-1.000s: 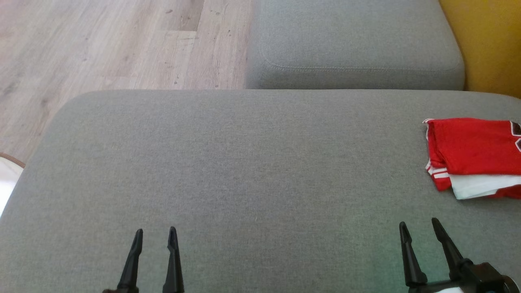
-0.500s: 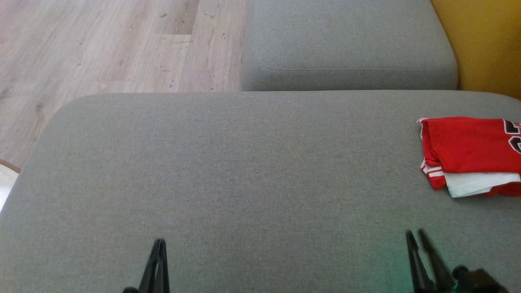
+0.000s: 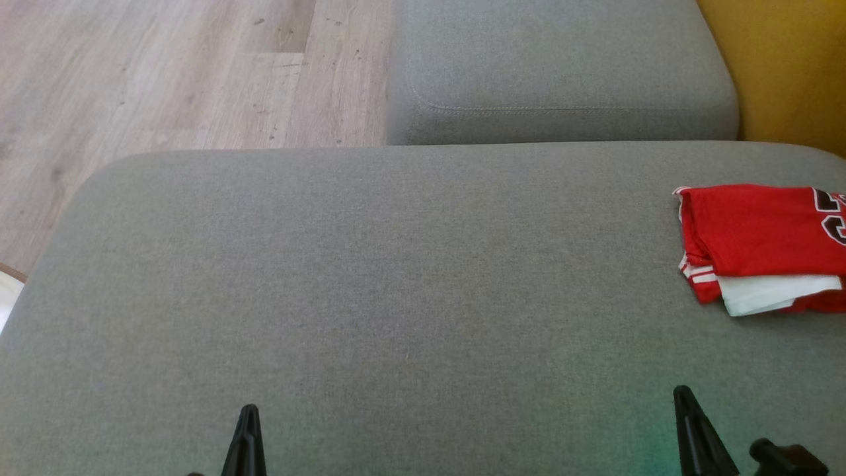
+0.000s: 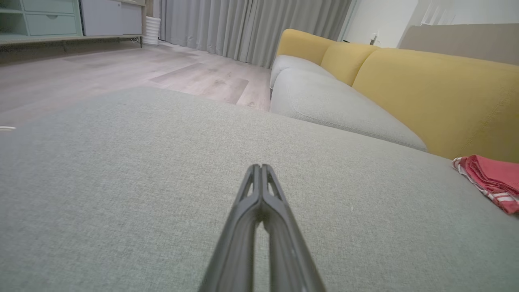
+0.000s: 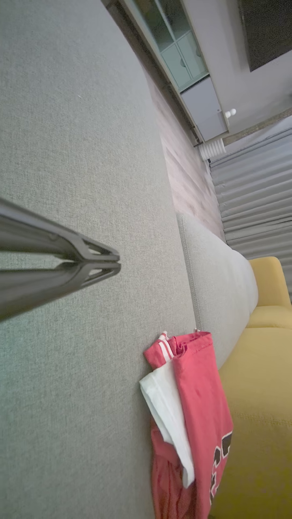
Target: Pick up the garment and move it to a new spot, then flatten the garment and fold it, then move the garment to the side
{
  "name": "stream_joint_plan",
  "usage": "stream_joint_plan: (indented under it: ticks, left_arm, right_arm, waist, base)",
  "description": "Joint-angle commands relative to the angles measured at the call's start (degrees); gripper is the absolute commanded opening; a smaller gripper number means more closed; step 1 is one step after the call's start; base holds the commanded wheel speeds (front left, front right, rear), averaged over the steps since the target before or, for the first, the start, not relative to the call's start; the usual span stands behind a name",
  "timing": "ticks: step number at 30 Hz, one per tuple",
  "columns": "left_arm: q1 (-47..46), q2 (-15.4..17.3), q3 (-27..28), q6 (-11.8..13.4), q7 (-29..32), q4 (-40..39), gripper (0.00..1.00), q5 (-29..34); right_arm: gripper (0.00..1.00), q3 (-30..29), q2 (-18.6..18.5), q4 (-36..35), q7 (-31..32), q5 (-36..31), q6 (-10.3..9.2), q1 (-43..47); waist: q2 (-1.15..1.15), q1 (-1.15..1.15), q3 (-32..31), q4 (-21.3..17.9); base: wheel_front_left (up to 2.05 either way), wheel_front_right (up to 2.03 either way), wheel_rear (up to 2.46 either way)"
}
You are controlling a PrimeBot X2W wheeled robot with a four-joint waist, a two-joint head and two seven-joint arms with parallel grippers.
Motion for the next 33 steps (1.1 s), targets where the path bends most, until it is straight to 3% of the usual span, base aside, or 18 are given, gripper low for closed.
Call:
stream_joint_plan:
  ticks: [1, 33]
  left_arm:
    - [-2.5, 0.4, 1.0, -0.3, 0.2, -1.5, 0.00, -1.5]
    - [-7.5, 1.2, 4.2, -2.8, 4.5, 0.5, 0.00, -22.6]
  right_arm:
    - [0.00, -0.2, -0.6, -1.5, 0.4, 1.7, 0.00, -2.7]
    - [0.00, -1.1, -1.4, -0.3, 4.8, 24.3, -0.02, -7.9]
  waist:
    - [0.00, 0.00, 0.0, -0.1]
    - [0.00, 0.00, 1.2, -1.5]
  base:
    - [0.00, 0.00, 0.00]
    - [0.00, 0.00, 0.00]
